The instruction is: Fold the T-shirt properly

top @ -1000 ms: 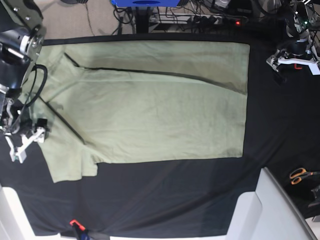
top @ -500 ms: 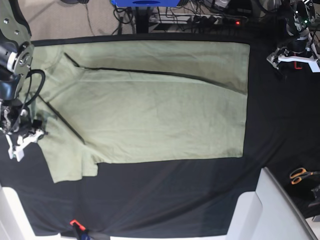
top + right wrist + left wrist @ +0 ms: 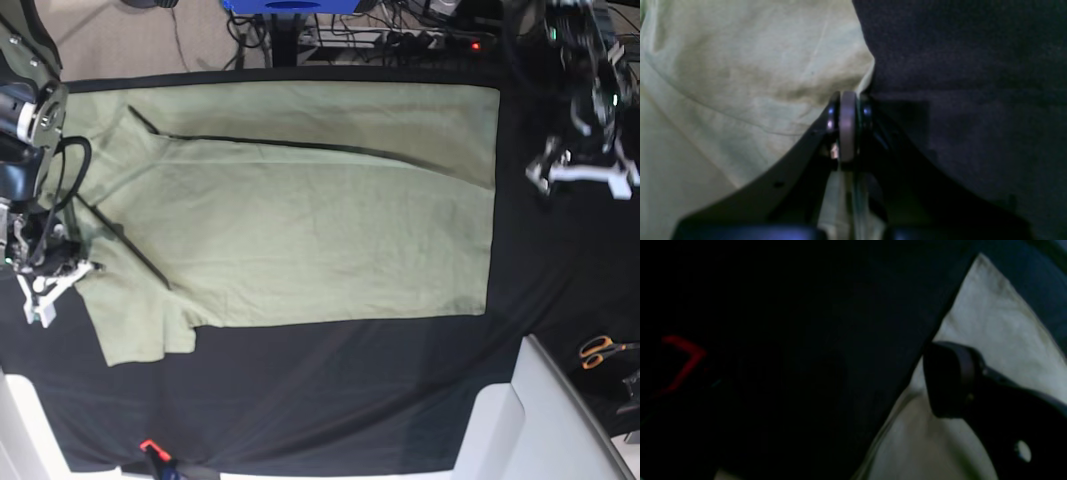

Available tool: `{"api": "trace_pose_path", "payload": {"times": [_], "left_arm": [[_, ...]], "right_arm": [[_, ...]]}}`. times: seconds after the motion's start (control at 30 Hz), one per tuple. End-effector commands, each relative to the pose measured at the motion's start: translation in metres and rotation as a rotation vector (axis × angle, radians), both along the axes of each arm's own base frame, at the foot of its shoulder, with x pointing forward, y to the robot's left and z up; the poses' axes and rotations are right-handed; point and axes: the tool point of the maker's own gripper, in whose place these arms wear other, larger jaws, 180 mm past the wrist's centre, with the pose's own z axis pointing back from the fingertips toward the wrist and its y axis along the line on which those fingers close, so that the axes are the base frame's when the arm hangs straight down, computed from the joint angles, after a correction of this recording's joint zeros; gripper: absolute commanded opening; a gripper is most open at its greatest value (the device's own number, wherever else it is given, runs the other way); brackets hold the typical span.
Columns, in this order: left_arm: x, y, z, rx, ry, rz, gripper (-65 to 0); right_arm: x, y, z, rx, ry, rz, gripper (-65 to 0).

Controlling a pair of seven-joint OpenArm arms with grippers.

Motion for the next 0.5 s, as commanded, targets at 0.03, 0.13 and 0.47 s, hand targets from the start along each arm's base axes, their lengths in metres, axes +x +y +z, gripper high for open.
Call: {"api": "trace_pose_path", "payload": {"times": [0.03, 0.13, 0.47], "left_arm": [[0.023, 0.007, 0.007, -0.009, -0.045, 0.015, 0.0], [0.052, -0.016, -0.008, -0.06, -0.017, -0.055, 0.0], [0.083, -0.078, -0.063, -0.184, 0.111, -0.163, 0.0]], "right_arm": [[0.016, -0.003, 0.016, -0.006, -0.052, 0.006, -65.0], [0.016, -0.001, 0.014, -0.004, -0.05, 0.008, -65.0], [0.016, -0.004, 0.015, -0.01, -0.049, 0.007, -65.0]]}}
